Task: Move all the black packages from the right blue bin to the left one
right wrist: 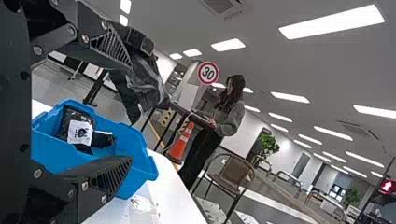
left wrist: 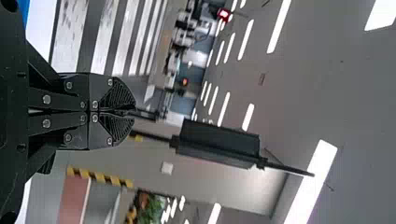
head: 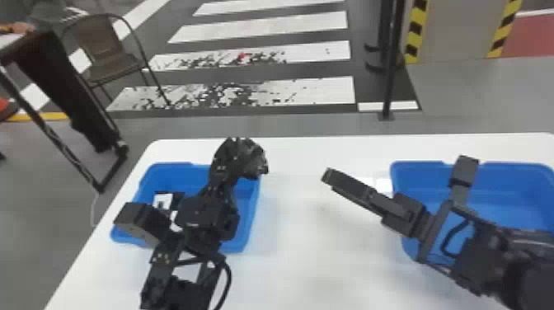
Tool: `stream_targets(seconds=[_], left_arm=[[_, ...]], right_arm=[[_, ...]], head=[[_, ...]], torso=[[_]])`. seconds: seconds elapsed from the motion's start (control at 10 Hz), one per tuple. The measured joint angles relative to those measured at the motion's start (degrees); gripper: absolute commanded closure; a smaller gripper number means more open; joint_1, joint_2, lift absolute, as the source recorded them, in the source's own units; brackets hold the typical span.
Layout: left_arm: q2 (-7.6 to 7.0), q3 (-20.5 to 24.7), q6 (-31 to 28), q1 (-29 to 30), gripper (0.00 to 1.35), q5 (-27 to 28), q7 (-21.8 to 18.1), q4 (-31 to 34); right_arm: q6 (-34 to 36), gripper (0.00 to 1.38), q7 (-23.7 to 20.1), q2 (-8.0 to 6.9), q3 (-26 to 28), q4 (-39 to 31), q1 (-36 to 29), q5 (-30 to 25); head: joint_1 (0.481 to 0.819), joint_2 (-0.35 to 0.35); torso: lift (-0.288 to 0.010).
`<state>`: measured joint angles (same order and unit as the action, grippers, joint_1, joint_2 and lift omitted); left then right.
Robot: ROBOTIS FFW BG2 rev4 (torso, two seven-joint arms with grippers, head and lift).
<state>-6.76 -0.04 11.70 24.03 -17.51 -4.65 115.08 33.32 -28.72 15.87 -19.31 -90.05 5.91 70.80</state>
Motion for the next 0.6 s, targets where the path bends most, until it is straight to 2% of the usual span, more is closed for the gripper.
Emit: stream_targets(seconds=[0.1, 0.2, 0.3, 0.4, 0.5, 0.6], left_arm=[[0.49, 4.8, 1.6, -1.7, 1.04, 6.6, 1.8, -3.8], [0.74, 7.6, 4.0, -3.4, 0.48, 10.4, 3.8, -8.4], [1.03, 8.8, 5.3, -4.0, 0.32, 10.9, 4.0, -10.7], [1.32, 8.9, 7.0, -3.7, 0.24, 10.5, 3.7, -11.2], [1.46, 8.1, 8.2, -3.4, 0.22, 9.2, 3.0, -11.2], [1.52, 7.4, 7.0, -2.8, 0.22, 8.0, 1.4, -9.7]], right_arm=[[0.0, 0.07, -0.3, 0.14, 0.0, 0.2, -0.4, 0.7], [0.0, 0.07, -0.7, 0.31, 0.0, 0.2, -0.7, 1.1], [0.6, 0.07, -0.8, 0.53, 0.8, -0.9, -1.3, -0.1], [2.2, 0.07, -0.7, 0.61, 4.0, -3.6, -2.5, -5.9], [4.3, 0.07, 0.3, 0.54, 8.5, -7.3, -4.1, -14.4], [6.3, 0.07, 2.7, 0.21, 13.4, -12.8, -5.9, -24.3]], head=[[0.695, 0.33], [0.695, 0.35], [0.695, 0.35], [0.695, 0.35], [0.695, 0.345], [0.695, 0.284]], torso=[[-0.154], [-0.154], [-0.154], [-0.154], [-0.154], [-0.154]])
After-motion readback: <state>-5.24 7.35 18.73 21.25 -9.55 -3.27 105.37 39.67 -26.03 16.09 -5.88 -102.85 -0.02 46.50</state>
